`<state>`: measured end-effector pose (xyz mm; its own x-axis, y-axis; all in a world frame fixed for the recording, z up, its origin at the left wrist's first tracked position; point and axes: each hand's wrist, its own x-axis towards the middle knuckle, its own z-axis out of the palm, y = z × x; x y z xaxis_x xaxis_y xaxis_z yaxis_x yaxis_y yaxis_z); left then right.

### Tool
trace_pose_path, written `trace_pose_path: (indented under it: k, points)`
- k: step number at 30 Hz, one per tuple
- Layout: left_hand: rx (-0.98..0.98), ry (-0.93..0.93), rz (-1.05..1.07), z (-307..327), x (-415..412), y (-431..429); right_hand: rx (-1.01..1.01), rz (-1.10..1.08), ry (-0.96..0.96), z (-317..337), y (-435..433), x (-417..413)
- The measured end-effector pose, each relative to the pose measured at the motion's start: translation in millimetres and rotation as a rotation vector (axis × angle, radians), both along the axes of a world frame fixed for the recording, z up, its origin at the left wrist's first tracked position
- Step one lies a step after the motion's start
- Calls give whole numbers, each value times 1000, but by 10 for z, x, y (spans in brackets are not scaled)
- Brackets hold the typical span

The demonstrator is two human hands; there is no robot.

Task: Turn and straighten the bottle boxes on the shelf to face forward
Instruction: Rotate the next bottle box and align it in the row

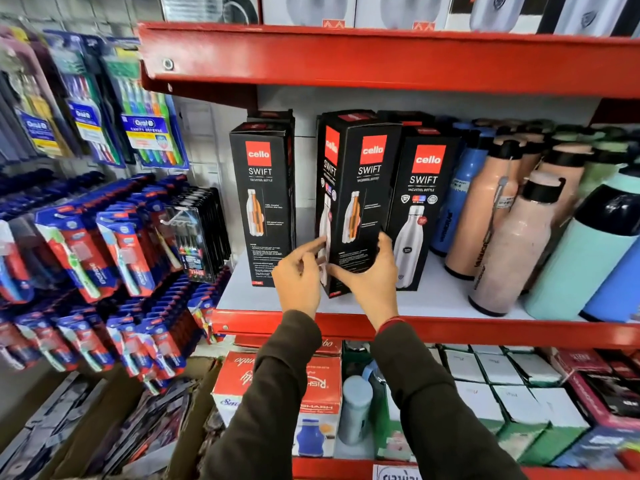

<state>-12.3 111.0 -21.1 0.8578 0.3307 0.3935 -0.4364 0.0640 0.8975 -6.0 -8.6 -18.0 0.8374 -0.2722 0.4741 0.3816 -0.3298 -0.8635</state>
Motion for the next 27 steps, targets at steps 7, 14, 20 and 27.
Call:
trace_pose_path:
  k: [7,14,20,27]
  points:
    - [373,-37,73,74,186,134,-25,72,10,73,12,-34]
    - [330,34,-167,36,241,243,-37,187,50,86,-57,11]
    - [234,-22,-153,17,224,204,-127,212,69,126,-111,60]
    - [221,18,-11,-60,283,87,-237,139,118,55,-94,216]
